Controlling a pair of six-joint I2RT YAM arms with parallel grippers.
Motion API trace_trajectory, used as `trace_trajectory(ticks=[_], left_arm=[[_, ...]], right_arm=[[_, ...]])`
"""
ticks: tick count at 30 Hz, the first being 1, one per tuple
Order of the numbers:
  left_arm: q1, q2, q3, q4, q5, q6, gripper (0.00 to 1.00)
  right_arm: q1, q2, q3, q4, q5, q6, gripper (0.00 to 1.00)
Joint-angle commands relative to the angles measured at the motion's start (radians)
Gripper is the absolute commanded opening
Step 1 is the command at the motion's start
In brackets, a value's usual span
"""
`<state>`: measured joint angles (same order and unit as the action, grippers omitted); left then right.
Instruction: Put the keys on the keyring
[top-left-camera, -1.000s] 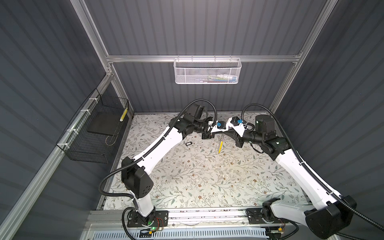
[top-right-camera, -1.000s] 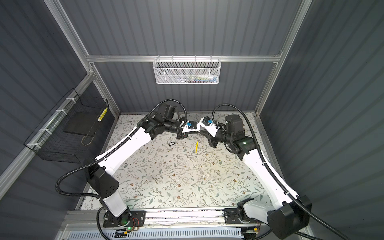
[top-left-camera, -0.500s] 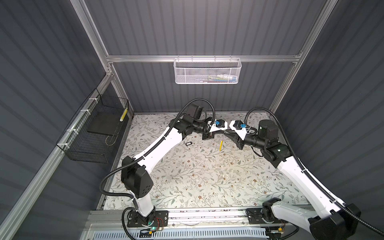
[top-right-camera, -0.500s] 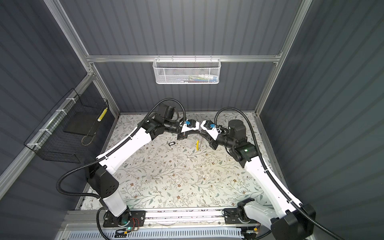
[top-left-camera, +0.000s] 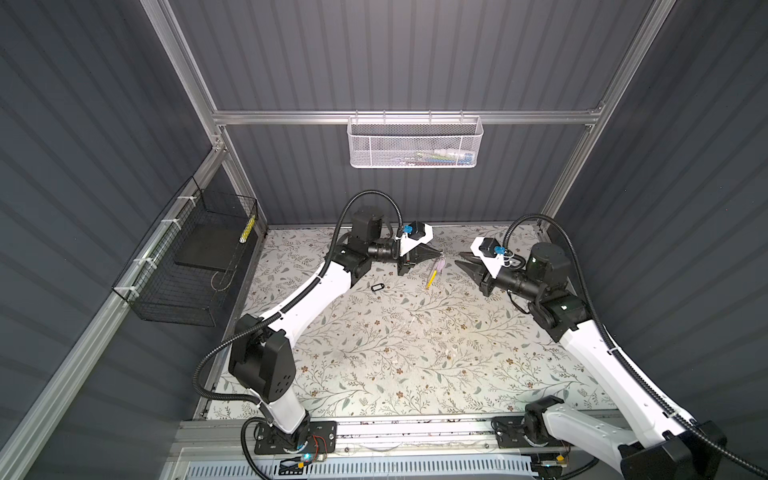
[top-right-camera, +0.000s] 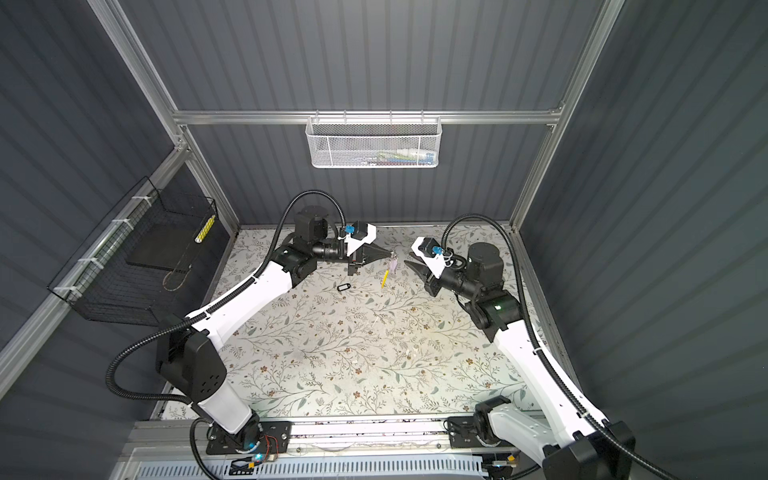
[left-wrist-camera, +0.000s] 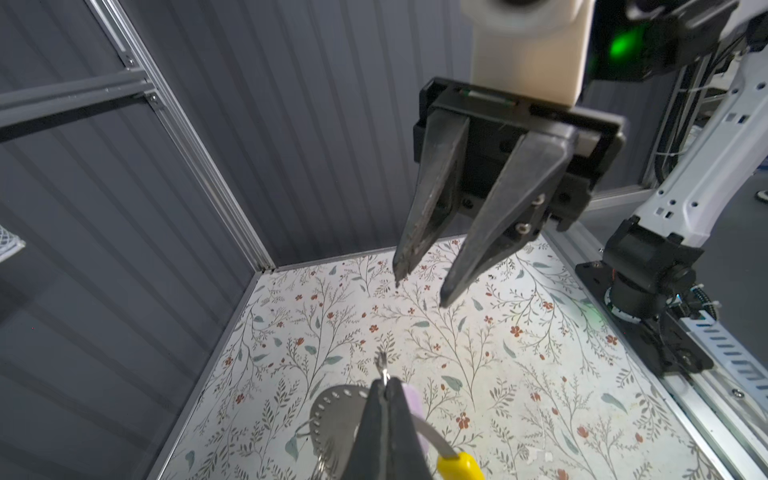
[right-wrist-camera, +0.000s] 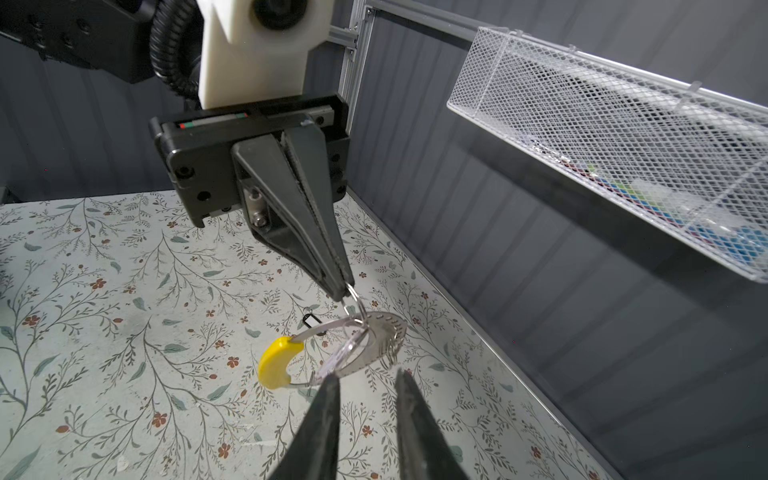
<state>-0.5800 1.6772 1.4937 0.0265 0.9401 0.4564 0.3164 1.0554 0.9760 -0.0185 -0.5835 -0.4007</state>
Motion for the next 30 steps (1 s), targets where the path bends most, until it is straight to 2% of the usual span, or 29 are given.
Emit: trace_trajectory(ticks=[1,13,19,30], left_arm=[[0.003,-0.030,-0.033,0.186,0.070,-0.141,0.00],[0.019,0.005,-0.143,0.631,0.121,-0.454,0.00],[0.019,0.024,-0.154,0.724,0.135,-0.514,0.00],[0.019,0.043,-0.150,0.757,0.146,-0.536,0.00]], right_arm=[[-0.004,0.004,0.006,0.033,-0.041,0.031,0.26],[-0.006,0.009,0.016,0.057,-0.088,0.058,0.26],[-0.005,0.015,0.026,0.077,-0.067,0.061,0.25],[-0.005,0.031,0.045,0.114,-0.052,0.076,0.27]])
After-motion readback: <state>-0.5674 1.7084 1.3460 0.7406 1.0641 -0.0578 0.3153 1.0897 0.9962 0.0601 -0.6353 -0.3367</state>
